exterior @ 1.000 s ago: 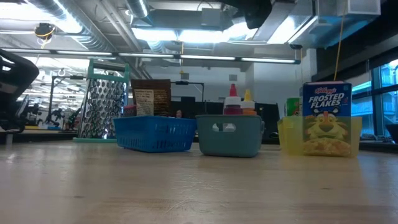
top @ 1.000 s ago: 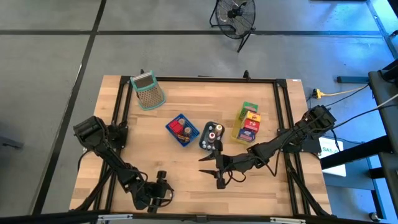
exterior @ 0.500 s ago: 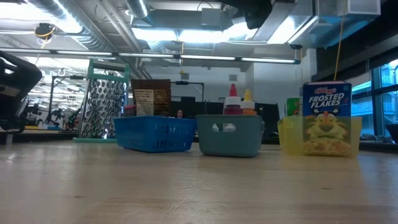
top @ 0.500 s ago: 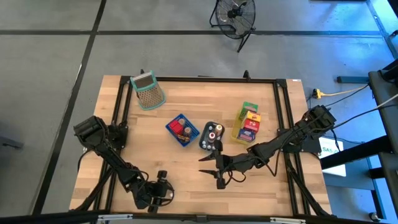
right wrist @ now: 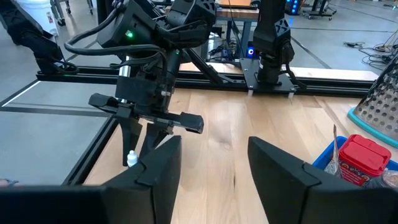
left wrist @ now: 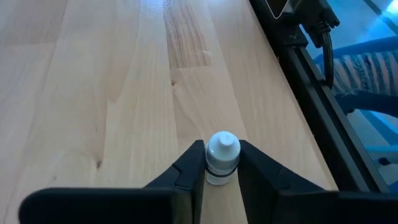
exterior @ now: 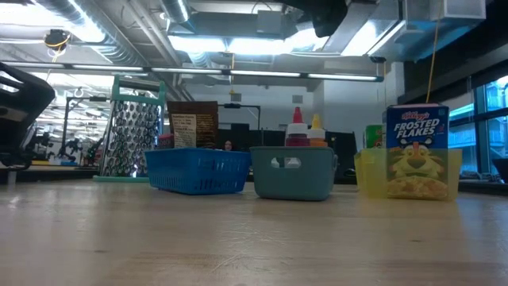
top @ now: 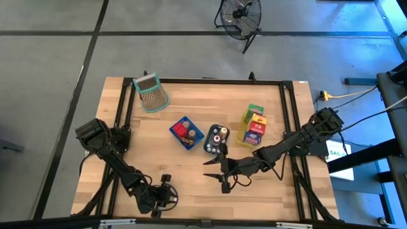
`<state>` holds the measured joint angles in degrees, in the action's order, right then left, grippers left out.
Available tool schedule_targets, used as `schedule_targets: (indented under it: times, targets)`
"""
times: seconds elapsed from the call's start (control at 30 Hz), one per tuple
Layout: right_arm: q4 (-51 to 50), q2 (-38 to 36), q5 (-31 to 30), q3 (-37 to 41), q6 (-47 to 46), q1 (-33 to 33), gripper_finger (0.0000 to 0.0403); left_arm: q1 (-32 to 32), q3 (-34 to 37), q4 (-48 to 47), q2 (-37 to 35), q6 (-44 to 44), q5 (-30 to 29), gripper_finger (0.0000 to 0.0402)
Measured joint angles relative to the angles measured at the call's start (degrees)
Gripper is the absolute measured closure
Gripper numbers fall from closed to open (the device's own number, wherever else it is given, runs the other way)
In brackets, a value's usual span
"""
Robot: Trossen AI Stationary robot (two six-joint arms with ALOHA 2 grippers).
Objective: Pick & Place Kitchen Items
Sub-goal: Put the green food coloring bottle into the green bin
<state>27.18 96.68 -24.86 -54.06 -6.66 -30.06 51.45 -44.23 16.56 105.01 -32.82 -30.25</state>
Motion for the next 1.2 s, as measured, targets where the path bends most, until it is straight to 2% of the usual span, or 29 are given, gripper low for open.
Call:
schedule_targets:
  times: [0.17, 0.4, 0.6, 0.83, 0.93, 1.03, 1.2]
  targets:
    - [-0.4, 0.0, 0.2, 0.0, 0.0, 0.0, 0.0215, -0.4, 0.0, 0.2, -0.1, 0.0, 1.6, 0.0333]
    - [-2.0, 0.0, 7.6, 0.0, 0.0, -0.2, 0.0215, -0.4, 0.0, -0.2, -1.3, 1.6, 1.5, 0.0332]
    - [-3.3, 0.0, 8.6, 0.0, 0.0, -1.3, 0.0215, -0.8, 0.0, -0.2, -5.4, 7.1, -2.0, 0.0331]
    - [-3.7, 0.0, 8.6, 0.0, -2.0, -1.9, 0.0215, -3.3, 0.0, 0.0, -14.5, 17.2, -8.9, 0.0331]
    - [-3.7, 0.0, 8.6, 0.0, -1.9, -1.9, 0.0215, -5.7, 0.0, 0.0, -17.8, 17.6, -10.1, 0.0331]
    - [-3.7, 0.0, 9.2, 0.0, -0.5, -2.1, 0.0215, -9.3, 0.0, 0.0, -19.8, 14.8, -3.7, 0.0331]
    - [-2.5, 0.0, 13.1, 0.0, 9.1, -3.3, 0.0215, -16.7, 0.0, 2.7, -21.3, 8.5, 16.6, 0.033]
